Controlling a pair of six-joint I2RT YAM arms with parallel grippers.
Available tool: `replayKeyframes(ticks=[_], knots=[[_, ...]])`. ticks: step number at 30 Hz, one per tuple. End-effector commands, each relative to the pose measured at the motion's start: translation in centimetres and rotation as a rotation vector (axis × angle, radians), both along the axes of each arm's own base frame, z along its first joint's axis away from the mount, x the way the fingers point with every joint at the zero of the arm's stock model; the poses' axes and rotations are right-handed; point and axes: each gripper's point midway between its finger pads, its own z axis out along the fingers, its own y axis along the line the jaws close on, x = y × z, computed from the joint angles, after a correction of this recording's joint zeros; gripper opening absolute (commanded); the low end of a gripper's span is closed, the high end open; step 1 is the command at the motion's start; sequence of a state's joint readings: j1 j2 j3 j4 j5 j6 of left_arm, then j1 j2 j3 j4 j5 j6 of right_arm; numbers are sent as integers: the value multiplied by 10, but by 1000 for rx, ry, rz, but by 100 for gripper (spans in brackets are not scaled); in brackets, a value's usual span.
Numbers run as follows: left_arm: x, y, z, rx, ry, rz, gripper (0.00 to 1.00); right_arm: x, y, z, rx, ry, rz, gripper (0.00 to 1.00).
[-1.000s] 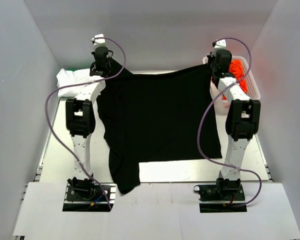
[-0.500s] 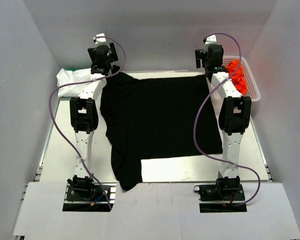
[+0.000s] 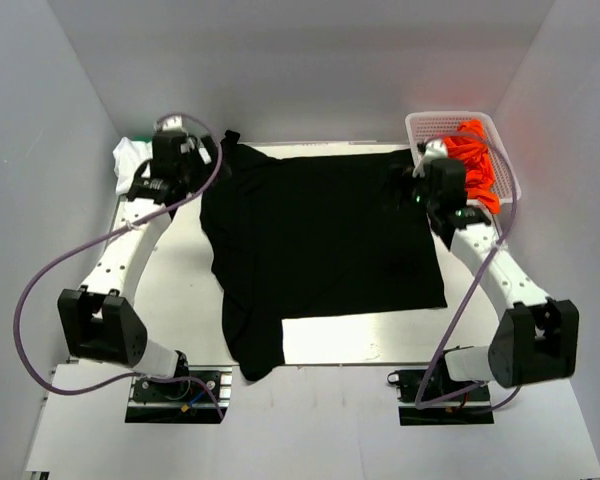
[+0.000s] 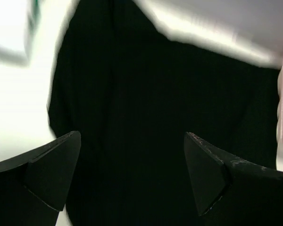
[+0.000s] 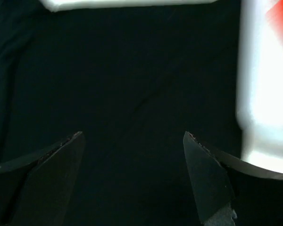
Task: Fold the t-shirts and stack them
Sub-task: Flatten out the tshirt
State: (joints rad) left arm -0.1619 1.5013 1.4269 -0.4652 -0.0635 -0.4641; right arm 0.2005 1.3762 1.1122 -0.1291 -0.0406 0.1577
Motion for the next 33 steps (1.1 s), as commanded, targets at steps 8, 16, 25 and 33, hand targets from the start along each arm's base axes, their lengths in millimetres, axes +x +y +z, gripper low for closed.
replayKeyframes(ticks=[8,16,25,33], knots=[[-80,-62,-132,-270,377,-260,100,-82,17,-117,95,358,4,90],[-74,-45,-188,-245,482,-156,100,-75,-1,-159,32,485,-123,90],[-84,-17,-215,-155,557,0,100,-73,-25,-182,-4,555,-243,90],[-88,16,-246,-68,632,135,100,-79,-40,-196,-8,612,-290,90]])
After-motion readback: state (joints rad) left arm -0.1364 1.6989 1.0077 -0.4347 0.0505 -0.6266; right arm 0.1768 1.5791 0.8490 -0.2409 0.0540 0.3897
